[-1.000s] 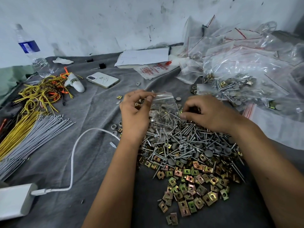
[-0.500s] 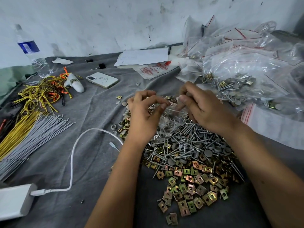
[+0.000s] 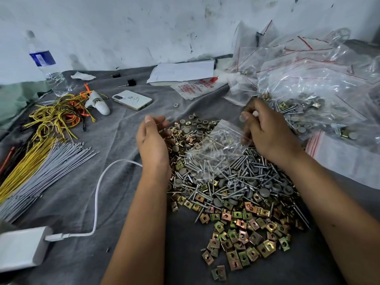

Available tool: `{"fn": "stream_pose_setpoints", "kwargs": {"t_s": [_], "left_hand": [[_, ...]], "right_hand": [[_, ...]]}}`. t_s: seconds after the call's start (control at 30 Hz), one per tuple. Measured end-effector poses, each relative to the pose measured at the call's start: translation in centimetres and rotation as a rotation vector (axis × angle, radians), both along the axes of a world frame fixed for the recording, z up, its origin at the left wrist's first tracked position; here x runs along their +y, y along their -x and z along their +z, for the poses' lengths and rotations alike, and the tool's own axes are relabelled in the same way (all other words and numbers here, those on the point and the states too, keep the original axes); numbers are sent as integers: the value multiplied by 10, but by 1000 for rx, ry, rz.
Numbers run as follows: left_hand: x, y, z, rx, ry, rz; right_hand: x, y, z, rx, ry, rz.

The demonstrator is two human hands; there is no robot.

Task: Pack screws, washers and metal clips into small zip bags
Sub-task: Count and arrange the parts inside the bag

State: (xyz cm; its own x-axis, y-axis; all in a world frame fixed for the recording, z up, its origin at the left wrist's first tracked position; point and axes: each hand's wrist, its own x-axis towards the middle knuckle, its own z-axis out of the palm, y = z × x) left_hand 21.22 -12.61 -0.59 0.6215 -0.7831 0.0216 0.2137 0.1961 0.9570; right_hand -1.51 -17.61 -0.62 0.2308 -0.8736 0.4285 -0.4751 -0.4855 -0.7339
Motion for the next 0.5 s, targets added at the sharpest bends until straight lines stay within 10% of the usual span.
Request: {"fn": "stream_pose_setpoints", "kwargs": {"t_s": [0.5], "left_hand": [[3, 5, 3, -128, -33, -48]], "right_hand": [[2, -4, -3, 39, -35, 119]]}}
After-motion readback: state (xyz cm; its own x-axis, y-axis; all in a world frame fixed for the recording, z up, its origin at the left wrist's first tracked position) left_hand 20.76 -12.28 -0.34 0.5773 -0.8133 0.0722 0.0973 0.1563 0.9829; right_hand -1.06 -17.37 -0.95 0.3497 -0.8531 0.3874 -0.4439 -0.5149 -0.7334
